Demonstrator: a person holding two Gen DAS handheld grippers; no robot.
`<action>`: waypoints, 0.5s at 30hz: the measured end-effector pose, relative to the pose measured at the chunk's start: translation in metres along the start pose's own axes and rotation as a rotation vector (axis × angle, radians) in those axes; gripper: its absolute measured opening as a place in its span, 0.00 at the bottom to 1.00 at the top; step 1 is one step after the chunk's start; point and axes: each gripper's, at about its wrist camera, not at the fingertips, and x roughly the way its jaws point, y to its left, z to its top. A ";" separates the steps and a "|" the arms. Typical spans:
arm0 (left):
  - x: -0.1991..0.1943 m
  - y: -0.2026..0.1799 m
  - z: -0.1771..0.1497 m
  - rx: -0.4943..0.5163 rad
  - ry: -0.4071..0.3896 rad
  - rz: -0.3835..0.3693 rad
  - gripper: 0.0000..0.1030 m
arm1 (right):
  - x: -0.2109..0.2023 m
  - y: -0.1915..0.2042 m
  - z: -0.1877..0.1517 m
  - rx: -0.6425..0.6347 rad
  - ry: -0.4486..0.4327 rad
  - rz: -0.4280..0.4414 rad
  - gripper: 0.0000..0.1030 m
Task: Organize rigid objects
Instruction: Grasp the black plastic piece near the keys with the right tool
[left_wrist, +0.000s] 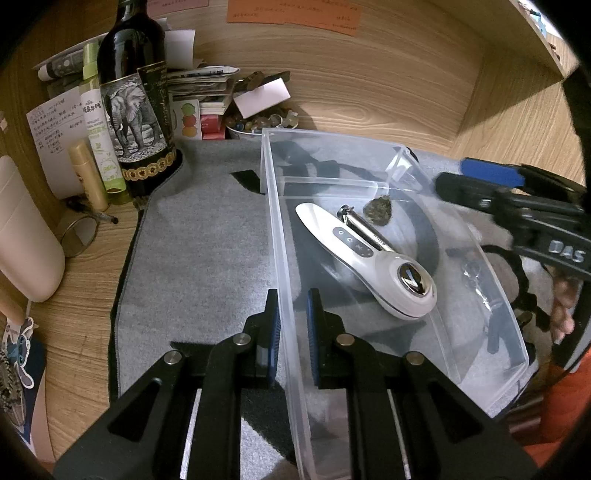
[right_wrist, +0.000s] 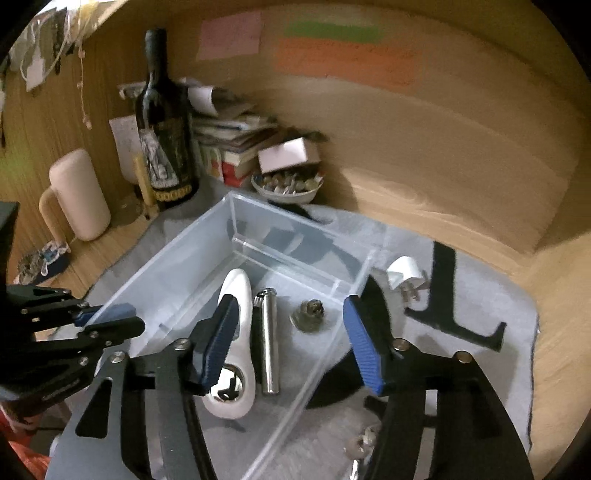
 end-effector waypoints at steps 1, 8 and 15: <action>0.000 0.000 0.000 0.000 0.000 0.000 0.12 | -0.005 -0.002 -0.001 0.004 -0.007 -0.003 0.54; 0.000 0.000 0.000 0.002 -0.002 0.003 0.12 | -0.044 -0.020 -0.020 0.049 -0.060 -0.057 0.65; 0.000 0.001 0.001 0.004 -0.003 0.006 0.12 | -0.070 -0.045 -0.052 0.112 -0.050 -0.148 0.66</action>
